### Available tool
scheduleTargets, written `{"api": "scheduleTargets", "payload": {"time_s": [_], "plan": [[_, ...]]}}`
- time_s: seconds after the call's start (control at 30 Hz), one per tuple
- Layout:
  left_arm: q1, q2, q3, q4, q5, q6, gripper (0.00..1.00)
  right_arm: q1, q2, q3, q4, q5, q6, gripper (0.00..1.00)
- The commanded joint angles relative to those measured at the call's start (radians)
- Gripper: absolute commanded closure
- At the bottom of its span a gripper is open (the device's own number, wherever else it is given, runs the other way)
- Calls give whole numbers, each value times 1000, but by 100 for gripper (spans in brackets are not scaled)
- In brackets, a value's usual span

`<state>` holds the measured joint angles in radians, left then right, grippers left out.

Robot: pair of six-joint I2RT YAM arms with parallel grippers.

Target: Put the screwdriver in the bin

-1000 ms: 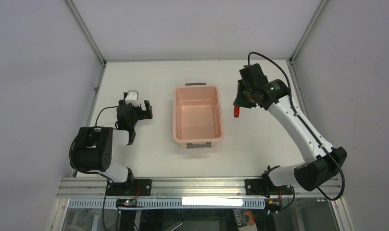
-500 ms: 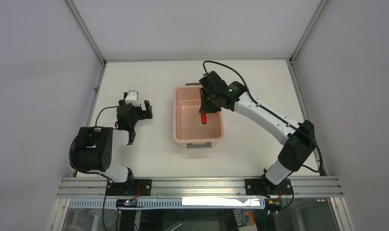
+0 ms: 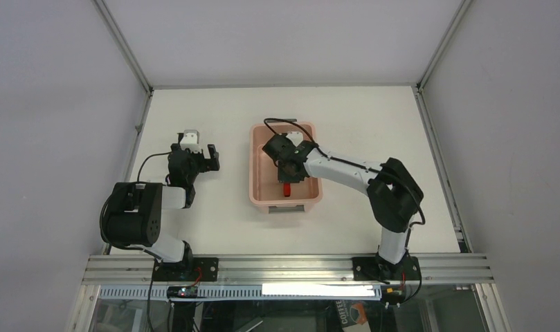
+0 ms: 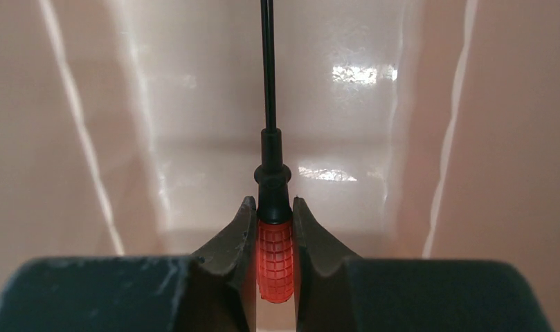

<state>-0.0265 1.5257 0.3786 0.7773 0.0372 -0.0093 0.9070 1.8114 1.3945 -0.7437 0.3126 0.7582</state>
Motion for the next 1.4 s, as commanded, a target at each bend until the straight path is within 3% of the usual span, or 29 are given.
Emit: {"api": "scheduleTargets", "payload": {"time_s": [0.0,0.13,0.23,0.37,0.67,0.87,1.03,1.37], "plan": [[-6,-20,2,28,19,-3,1,19,43,-30,86,84,84,83],[-6,-19,3,28,18,-4,1,30,85,-38,96,101,105,72],[-6,-20,3,28,19,-4,1,36,100,-26,84,113,105,51],[-6,-20,2,28,19,-4,1,44,81,6,52,145,91,35],[-5,-19,3,28,19,-4,1,47,-80,106,-55,227,-15,22],[-6,-19,3,28,18,-4,1,16,-200,119,-92,203,-127,1],[-6,-20,3,28,20,-5,1,-127,-301,51,-128,188,-183,1],[-5,-20,3,28,19,-4,1,-534,-544,-193,-58,108,-329,1]]}}
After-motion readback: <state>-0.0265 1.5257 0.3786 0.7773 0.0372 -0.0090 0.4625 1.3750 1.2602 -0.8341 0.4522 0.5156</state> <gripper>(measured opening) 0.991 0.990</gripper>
